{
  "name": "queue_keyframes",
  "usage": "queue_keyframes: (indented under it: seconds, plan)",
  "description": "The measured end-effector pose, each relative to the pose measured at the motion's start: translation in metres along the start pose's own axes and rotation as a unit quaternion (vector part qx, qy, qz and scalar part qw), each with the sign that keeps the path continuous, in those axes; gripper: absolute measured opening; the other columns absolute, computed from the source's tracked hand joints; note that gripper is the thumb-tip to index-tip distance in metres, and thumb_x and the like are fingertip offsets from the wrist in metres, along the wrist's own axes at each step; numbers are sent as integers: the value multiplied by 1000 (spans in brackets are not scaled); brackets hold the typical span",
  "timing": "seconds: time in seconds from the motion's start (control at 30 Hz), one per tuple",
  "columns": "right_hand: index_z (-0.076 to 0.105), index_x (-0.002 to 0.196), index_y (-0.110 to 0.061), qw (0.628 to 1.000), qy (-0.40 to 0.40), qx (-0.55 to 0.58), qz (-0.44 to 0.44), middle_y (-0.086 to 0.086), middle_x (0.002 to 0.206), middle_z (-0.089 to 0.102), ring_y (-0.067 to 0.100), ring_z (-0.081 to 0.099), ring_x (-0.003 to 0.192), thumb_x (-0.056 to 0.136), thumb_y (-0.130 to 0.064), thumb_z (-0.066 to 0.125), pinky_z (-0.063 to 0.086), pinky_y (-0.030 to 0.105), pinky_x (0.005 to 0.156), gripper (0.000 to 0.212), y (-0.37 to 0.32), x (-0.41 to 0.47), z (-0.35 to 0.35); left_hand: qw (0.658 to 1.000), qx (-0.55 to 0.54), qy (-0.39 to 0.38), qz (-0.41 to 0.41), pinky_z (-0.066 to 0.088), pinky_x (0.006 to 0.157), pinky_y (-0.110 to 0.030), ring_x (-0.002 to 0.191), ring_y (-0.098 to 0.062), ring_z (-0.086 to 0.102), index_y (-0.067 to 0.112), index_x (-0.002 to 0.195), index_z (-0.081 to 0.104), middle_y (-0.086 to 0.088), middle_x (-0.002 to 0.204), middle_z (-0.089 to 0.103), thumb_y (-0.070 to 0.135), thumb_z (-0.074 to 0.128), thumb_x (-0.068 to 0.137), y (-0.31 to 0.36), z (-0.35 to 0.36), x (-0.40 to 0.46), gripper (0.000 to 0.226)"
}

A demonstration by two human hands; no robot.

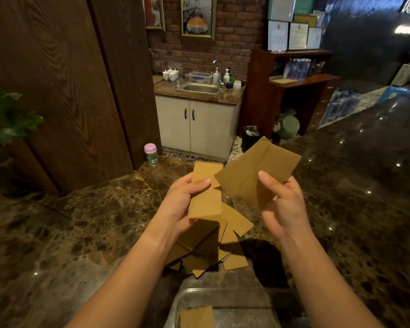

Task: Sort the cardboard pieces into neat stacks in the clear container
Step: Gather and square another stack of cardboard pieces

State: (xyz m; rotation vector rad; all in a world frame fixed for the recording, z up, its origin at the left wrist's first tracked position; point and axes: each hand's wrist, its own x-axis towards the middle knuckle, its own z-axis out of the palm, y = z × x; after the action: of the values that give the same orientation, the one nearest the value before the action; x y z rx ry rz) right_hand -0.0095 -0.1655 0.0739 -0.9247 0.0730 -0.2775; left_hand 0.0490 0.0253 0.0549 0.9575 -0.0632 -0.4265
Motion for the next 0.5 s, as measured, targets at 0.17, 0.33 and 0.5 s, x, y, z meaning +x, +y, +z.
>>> queue_keyframes:
  seconds: [0.17,0.33,0.5]
  plan:
    - [77,84,-29,976,-79,-124,-163,-6,92,78,19,72,95,71,2,72,59,43,82,34,2,-1,-8,994,-104,11,-22,45,102,-55,118,-38,61,6,132,49,-24,121,68,6,53,81,3,-3,0,51]
    - [79,90,-17,758,-196,-496,-376,-7,112,72,25,53,117,66,12,84,46,36,99,38,14,1,-15,997,-29,-17,-75,48,100,-51,112,-38,65,9,118,70,-21,123,68,32,44,98,5,2,1,40]
    - [81,88,-19,705,-212,-537,-412,-3,122,66,29,45,123,68,-6,87,41,60,94,25,26,1,-17,994,-3,-28,-101,50,81,-42,92,-31,65,15,103,75,-15,105,70,51,54,84,8,4,2,45]
